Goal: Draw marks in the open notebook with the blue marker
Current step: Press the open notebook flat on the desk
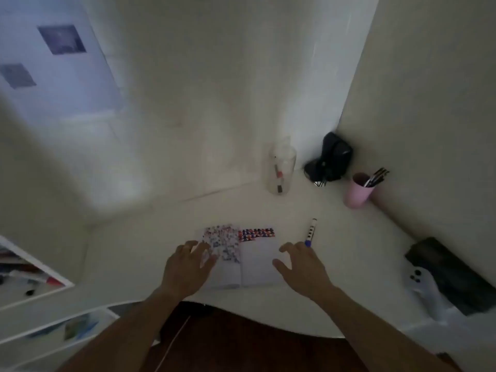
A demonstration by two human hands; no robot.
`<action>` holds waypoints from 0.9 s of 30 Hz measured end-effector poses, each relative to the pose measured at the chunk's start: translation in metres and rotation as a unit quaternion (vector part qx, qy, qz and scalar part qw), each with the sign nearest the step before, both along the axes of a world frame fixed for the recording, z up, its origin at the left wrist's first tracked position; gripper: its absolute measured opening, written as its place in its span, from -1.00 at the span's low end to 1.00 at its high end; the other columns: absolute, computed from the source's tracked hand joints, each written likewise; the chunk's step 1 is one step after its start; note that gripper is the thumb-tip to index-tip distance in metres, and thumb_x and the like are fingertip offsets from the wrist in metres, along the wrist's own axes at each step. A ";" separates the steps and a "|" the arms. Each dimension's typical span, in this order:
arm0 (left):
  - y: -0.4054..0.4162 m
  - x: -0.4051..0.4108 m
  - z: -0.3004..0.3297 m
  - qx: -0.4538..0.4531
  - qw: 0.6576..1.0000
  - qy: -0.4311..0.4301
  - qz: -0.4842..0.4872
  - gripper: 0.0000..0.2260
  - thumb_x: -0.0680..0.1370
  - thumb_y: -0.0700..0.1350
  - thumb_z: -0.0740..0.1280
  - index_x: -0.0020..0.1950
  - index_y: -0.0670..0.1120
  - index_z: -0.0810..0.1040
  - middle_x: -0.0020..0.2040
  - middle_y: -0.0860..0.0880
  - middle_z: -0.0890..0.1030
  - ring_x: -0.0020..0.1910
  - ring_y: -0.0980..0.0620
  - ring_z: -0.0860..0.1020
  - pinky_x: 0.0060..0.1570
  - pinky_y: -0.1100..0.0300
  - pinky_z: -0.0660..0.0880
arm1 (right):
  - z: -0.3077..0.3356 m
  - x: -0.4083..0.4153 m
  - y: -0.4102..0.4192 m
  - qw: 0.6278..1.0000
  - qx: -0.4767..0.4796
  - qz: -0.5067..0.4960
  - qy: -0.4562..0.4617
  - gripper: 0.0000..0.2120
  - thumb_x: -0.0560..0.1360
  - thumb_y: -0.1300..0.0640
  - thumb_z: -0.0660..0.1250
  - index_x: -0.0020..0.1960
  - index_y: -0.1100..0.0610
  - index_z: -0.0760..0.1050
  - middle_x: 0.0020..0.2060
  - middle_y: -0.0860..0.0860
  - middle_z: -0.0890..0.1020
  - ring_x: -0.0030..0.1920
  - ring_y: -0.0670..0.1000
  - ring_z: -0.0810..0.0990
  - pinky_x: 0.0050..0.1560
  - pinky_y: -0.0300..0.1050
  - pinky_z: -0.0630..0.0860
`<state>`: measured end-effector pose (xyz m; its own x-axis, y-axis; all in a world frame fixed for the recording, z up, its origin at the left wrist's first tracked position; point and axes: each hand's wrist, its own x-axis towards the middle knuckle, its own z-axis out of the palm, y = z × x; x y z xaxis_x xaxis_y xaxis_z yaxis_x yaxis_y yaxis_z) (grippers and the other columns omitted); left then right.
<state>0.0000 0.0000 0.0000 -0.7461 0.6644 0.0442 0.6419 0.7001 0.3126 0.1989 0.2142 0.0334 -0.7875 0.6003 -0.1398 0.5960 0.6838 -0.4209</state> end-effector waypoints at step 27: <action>0.002 -0.022 -0.127 0.066 0.994 0.079 -0.034 -0.37 0.48 0.45 0.00 0.42 0.15 0.37 0.51 -0.08 0.36 0.49 -0.08 0.31 0.47 -0.17 0.18 | -0.144 0.018 -0.004 0.986 0.158 0.009 0.059 -0.41 0.58 -0.32 0.04 0.52 -0.09 0.26 0.52 0.05 0.34 0.52 0.10 0.24 0.50 0.04 0.22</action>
